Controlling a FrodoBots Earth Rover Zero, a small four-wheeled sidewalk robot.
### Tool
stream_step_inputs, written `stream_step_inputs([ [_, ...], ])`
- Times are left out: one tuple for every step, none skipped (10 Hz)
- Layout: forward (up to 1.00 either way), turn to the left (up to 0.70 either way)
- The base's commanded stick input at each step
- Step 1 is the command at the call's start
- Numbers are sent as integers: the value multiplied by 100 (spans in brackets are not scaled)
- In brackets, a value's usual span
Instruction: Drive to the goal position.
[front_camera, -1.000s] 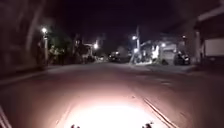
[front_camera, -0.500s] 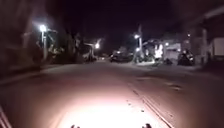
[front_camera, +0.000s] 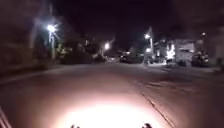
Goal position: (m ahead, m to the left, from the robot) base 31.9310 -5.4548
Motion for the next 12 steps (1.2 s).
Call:
stream_step_inputs([
  [85, 0],
  [85, 0],
  [85, 0],
  [85, 0],
  [85, 0],
  [85, 0],
  [85, 0],
  [85, 0],
  [85, 0],
  [85, 0],
  [85, 0],
  [85, -19],
])
